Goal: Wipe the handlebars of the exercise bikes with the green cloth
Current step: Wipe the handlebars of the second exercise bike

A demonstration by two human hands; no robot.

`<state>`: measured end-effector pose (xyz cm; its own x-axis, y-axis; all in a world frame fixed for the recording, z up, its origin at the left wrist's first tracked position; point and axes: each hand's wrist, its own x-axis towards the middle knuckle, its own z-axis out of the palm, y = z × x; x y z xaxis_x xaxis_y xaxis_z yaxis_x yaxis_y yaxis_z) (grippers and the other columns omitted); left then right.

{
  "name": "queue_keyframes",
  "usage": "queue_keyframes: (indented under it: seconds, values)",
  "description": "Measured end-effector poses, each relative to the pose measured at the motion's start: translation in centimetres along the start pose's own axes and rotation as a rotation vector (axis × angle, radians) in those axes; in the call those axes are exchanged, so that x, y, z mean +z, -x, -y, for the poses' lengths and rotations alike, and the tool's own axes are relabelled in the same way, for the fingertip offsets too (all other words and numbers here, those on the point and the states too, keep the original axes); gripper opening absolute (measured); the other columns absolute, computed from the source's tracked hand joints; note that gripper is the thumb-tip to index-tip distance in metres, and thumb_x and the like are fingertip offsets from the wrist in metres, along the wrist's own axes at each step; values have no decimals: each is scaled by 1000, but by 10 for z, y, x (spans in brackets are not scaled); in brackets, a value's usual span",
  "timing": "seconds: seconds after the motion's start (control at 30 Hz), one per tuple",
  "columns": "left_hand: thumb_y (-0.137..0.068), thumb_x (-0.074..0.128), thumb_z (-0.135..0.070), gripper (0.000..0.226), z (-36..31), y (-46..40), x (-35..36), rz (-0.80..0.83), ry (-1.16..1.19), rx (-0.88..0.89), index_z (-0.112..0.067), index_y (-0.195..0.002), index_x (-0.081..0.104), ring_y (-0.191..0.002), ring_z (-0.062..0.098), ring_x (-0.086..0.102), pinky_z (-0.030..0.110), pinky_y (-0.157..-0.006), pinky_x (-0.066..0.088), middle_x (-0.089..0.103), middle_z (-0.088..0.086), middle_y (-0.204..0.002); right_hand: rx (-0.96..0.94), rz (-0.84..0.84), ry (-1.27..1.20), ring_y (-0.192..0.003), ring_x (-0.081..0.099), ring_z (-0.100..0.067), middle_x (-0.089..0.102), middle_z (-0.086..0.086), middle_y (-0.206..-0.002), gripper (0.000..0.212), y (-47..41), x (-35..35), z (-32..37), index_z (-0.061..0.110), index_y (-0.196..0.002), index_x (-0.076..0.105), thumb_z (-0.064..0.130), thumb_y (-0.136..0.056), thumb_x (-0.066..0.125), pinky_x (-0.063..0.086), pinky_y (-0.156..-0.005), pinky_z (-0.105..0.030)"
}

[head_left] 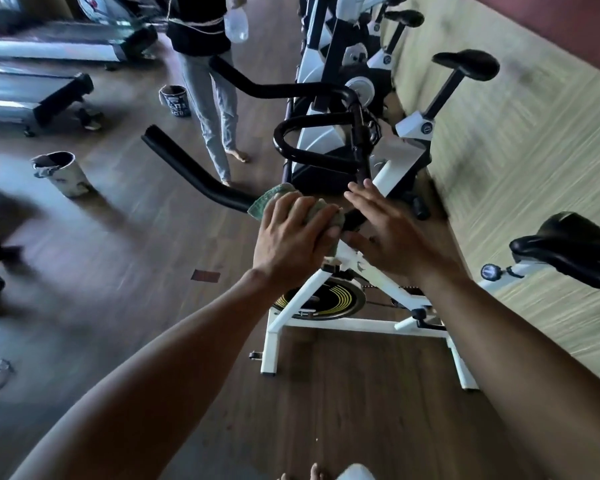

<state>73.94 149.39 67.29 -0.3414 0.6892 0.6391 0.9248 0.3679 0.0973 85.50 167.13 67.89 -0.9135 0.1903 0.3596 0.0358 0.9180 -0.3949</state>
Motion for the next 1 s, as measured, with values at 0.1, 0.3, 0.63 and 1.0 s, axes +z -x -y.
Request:
queue_keyframes:
  seconds: [0.1, 0.3, 0.63, 1.0]
  values:
    - [-101, 36, -50, 44, 14, -1, -12, 69, -17, 62, -24, -126, 63, -114, 29, 53, 42, -105, 35, 62, 4, -119, 12, 32, 5, -152, 15, -14, 32, -2, -160, 73, 2, -8, 1, 11, -151, 38, 54, -94, 52, 22, -119, -29]
    - [-101, 38, -47, 41, 21, 0, -10, 38, -52, -76, -24, -120, 66, -117, 32, 49, 47, -107, 33, 61, 6, -119, 14, 24, -22, -151, 17, -12, 36, -1, -158, 65, 2, -11, 4, 11, -150, 41, 40, -95, 63, 18, -116, -18]
    - [-102, 43, -45, 35, 14, -4, -12, 66, -94, -17, -26, -122, 64, -113, 29, 56, 45, -104, 41, 63, 4, -115, -120, 137, -45, -150, 22, -15, 38, -4, -157, 61, -4, -27, -18, 12, -150, 40, 43, -99, 54, 26, -120, -33]
    - [-99, 46, -38, 40, -13, 9, 17, -120, -91, -66, -14, -127, 62, -127, 40, 47, 57, -105, 38, 58, 19, -126, -296, 69, -92, -143, 39, -27, 61, -7, -135, 56, -13, -13, -27, 9, -134, 60, 47, -93, 52, 20, -116, -35]
